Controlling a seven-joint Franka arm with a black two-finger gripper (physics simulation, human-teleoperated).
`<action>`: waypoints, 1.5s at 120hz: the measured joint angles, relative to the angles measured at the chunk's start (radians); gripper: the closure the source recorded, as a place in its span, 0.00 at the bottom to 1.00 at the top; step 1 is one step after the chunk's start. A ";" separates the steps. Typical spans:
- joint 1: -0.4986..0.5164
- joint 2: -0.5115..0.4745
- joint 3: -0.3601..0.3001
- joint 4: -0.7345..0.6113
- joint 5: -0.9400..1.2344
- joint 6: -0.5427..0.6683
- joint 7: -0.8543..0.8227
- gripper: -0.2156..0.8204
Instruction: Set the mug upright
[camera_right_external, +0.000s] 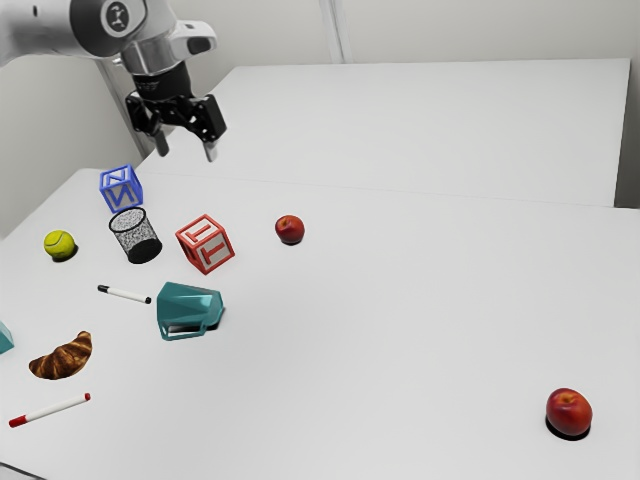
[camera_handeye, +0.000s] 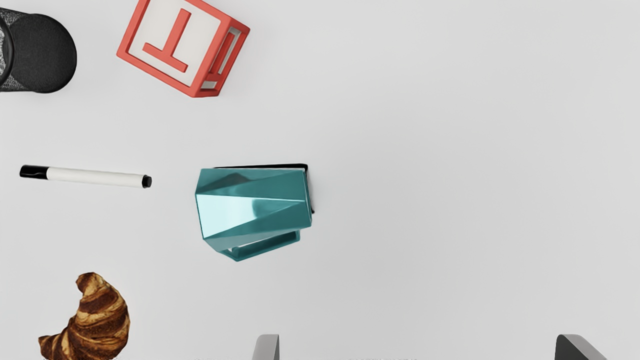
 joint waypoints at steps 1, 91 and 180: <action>0.001 0.000 0.000 0.000 0.000 0.000 0.000 0.21; 0.114 -0.015 -0.001 -0.310 -0.333 0.178 0.263 0.21; 0.494 0.078 -0.004 -0.459 -0.454 0.346 0.665 0.21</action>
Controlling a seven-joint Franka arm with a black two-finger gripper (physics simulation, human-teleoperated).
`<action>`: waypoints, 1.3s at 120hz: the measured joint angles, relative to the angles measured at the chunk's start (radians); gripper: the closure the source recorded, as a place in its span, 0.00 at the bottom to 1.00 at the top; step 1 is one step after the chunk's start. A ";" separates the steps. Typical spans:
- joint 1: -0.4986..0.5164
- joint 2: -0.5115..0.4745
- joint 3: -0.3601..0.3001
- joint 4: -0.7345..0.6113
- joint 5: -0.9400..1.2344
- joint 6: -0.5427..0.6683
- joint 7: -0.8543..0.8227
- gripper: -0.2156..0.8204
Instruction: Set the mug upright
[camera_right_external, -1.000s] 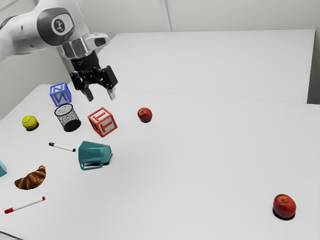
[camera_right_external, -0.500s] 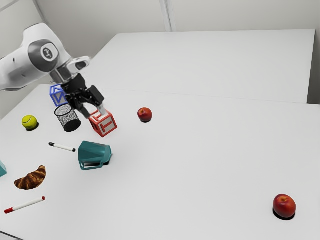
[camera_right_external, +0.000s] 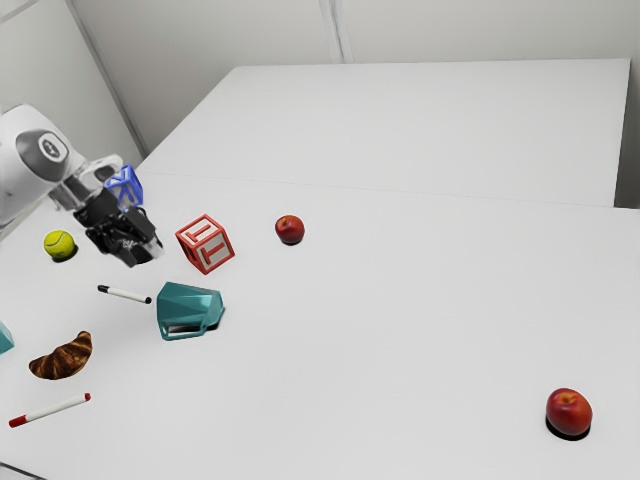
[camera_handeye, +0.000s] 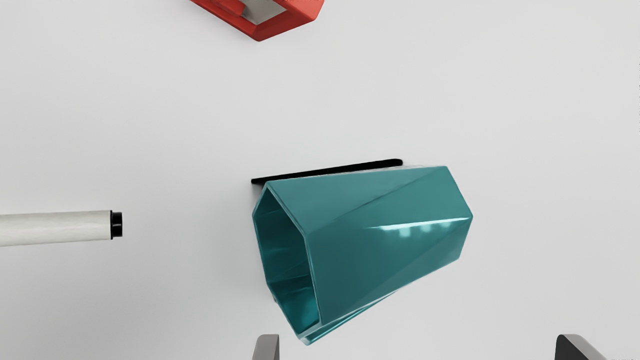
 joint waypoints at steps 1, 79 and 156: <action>-0.001 0.003 0.000 0.000 -0.002 0.001 0.004 0.21; 0.111 0.201 -0.027 0.024 -0.192 -0.056 0.244 0.21; 0.199 0.234 -0.126 0.041 -0.285 -0.213 0.356 0.85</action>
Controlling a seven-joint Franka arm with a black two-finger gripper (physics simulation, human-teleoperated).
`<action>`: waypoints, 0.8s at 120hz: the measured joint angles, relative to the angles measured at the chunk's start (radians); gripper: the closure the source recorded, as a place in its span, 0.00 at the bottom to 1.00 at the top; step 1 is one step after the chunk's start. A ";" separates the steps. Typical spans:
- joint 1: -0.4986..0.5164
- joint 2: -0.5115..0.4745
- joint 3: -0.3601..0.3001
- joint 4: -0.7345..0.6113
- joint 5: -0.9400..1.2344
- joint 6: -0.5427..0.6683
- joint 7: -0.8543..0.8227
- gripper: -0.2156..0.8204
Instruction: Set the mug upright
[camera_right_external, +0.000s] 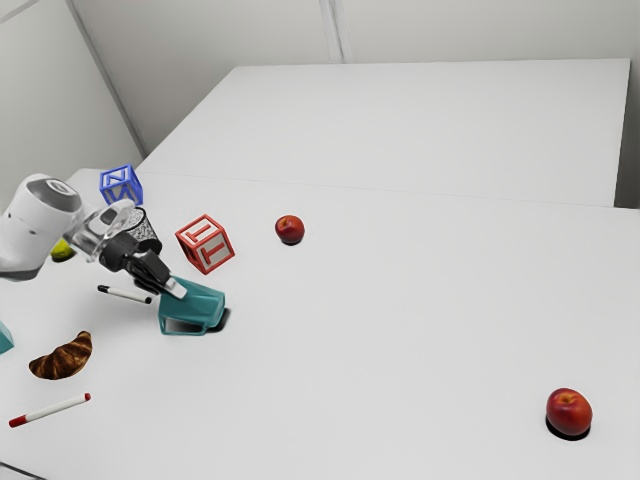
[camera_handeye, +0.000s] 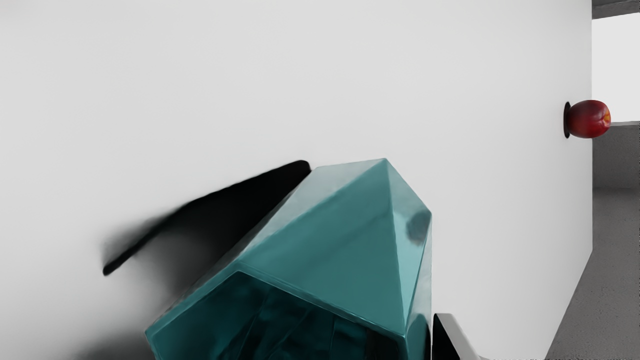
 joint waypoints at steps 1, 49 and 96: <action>0.000 0.000 0.000 0.000 0.000 -0.001 0.001 0.86; -0.010 -0.096 -0.046 -0.015 0.027 0.027 0.027 0.95; -0.026 -0.308 -0.322 -0.176 0.344 0.297 -0.080 0.97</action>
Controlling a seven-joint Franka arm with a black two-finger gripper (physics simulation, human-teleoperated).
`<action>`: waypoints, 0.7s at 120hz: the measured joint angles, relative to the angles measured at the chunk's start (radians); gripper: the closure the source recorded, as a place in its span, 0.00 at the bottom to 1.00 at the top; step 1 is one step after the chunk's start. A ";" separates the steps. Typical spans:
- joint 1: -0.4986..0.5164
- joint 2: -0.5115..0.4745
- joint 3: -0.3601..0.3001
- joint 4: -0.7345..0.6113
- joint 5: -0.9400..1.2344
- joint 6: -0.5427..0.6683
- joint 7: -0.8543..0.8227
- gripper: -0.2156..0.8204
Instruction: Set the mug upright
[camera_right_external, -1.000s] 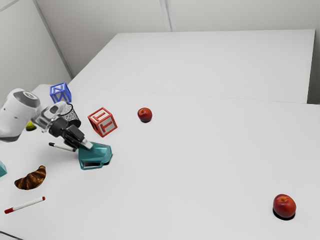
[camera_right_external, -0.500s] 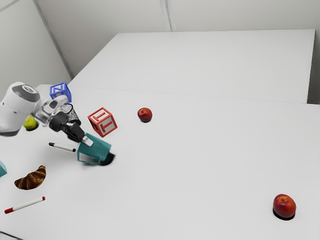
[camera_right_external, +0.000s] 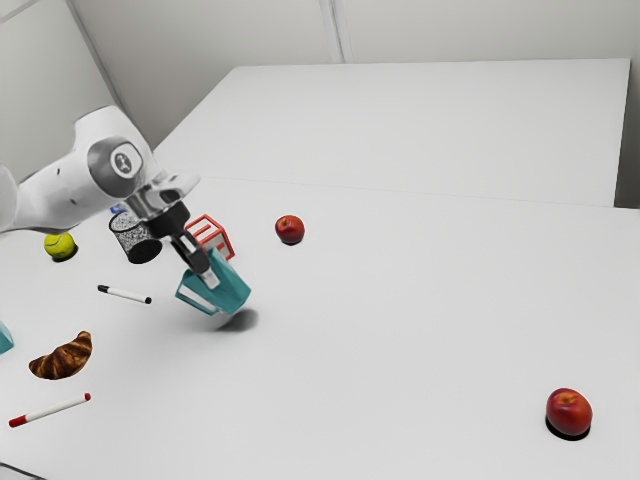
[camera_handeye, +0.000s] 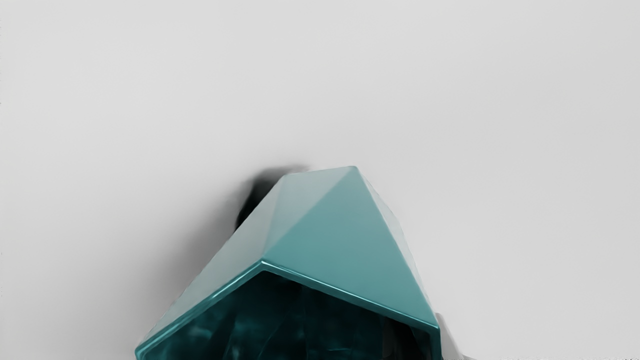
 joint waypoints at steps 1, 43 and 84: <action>0.001 -0.004 -0.005 -0.004 0.008 0.005 -0.005 0.97; -0.004 -0.101 -0.156 -0.120 0.230 0.165 -0.239 0.97; 0.007 -0.095 -0.201 -0.169 0.309 0.205 -0.416 0.97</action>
